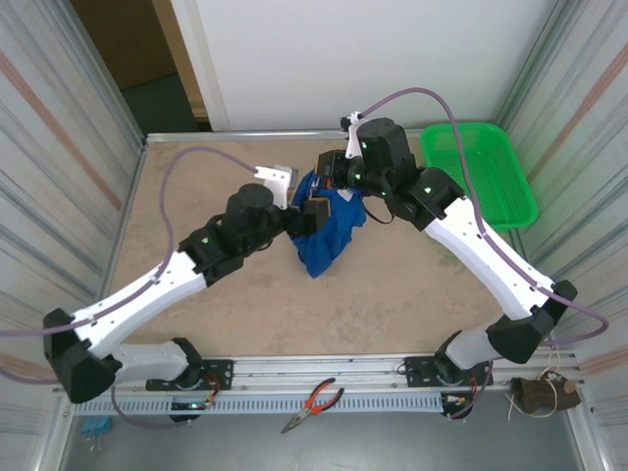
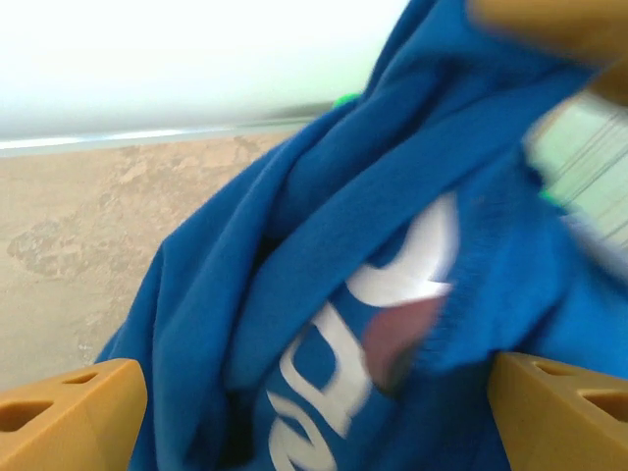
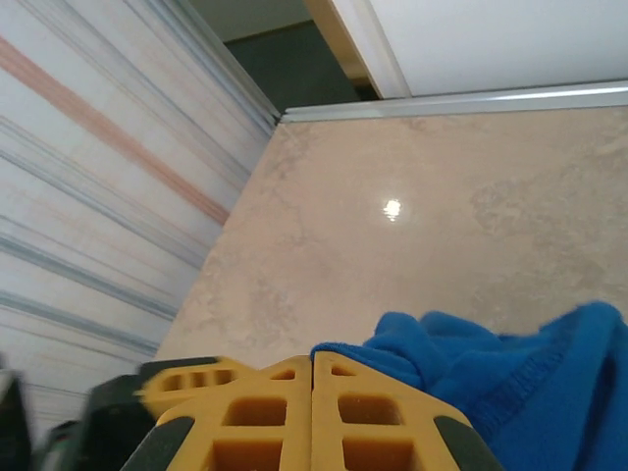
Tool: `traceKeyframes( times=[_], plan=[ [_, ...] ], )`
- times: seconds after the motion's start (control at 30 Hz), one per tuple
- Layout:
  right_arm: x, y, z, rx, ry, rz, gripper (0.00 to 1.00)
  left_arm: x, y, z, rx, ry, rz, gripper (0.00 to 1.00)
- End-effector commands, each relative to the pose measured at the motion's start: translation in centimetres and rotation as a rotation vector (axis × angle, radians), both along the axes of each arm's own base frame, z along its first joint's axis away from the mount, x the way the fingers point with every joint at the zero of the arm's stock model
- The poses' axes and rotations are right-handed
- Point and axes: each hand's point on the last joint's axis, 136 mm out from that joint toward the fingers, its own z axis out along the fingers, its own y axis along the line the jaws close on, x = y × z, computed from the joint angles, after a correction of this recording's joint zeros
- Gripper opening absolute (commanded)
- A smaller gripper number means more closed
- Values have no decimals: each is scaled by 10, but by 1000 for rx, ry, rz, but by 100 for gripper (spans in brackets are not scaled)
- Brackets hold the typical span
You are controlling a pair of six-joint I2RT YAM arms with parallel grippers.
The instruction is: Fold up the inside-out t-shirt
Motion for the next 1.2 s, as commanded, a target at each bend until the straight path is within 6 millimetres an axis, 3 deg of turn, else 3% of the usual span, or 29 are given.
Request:
traceKeyframes(
  times=[0.0, 0.17, 0.4, 0.8, 0.83, 1.03, 1.1, 1.17],
  plan=[
    [-3, -4, 24, 62, -60, -24, 0, 16, 6, -4, 39, -45, 82, 89],
    [-4, -14, 20, 48, -58, -37, 0, 11, 16, 7, -3, -81, 99, 89],
    [0, -18, 19, 68, -50, -33, 0, -2, 51, 20, -55, -139, 165, 89],
    [1, -11, 13, 70, -31, -19, 0, -4, 7, 17, -59, -165, 18, 92],
    [1, -10, 12, 70, -30, -17, 0, -3, 5, 16, -62, -165, 14, 98],
    [2, -7, 10, 73, -20, -7, 0, 9, -12, 7, -59, -150, 5, 99],
    [2, -7, 11, 76, -19, -6, 0, 16, -17, 3, -53, -141, 3, 91],
    [2, -10, 11, 76, -20, -10, 0, 23, -18, 2, -68, -137, 6, 63]
  ],
)
